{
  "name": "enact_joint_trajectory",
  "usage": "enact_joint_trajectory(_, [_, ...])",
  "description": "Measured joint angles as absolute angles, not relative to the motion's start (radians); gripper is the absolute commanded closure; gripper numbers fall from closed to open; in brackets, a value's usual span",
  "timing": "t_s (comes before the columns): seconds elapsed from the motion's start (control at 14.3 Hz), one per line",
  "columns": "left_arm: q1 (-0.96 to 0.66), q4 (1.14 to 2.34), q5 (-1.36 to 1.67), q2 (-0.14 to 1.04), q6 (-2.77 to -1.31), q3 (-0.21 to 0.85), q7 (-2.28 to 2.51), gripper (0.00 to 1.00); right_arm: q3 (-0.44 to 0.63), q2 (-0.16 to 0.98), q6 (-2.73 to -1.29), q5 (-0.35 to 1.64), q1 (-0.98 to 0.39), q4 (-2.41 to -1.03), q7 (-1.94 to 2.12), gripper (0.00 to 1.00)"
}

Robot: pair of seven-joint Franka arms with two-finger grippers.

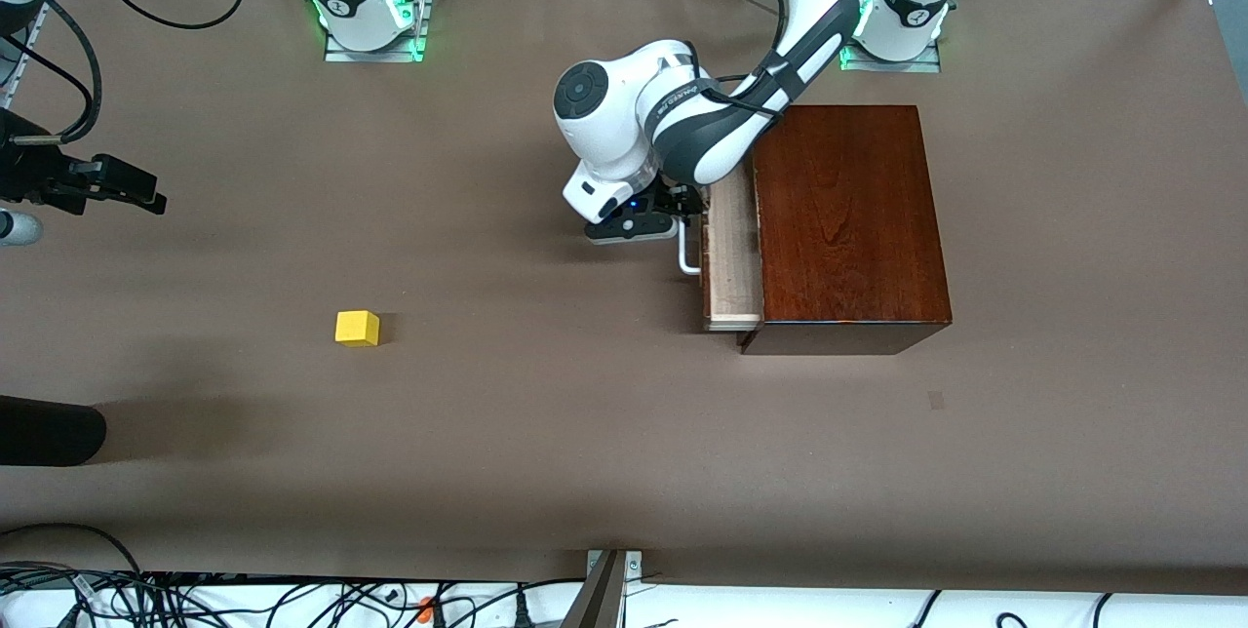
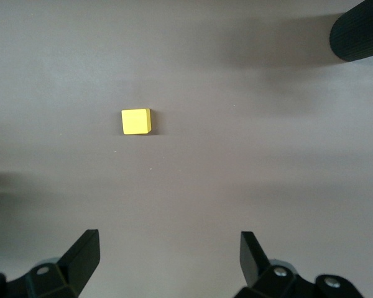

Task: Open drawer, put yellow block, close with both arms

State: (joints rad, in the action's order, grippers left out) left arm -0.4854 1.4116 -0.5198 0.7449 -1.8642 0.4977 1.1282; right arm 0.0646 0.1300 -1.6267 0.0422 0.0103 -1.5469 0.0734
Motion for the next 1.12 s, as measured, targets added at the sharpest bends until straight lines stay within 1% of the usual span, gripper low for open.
enact_joint_trajectory(0.77, [-0.499,1.347,-0.509,0.785,-1.858,0.5,1.207,0.0,0.075,0.143,-1.626,0.058,0.011,-1.559,0.073,0.0])
enact_joint_trajectory(1.12, [-0.519,1.31,-0.508,0.812,-1.893,0.505,1.233,0.0,0.075,0.147,-1.624,0.058,0.011,-1.559,0.073,0.0])
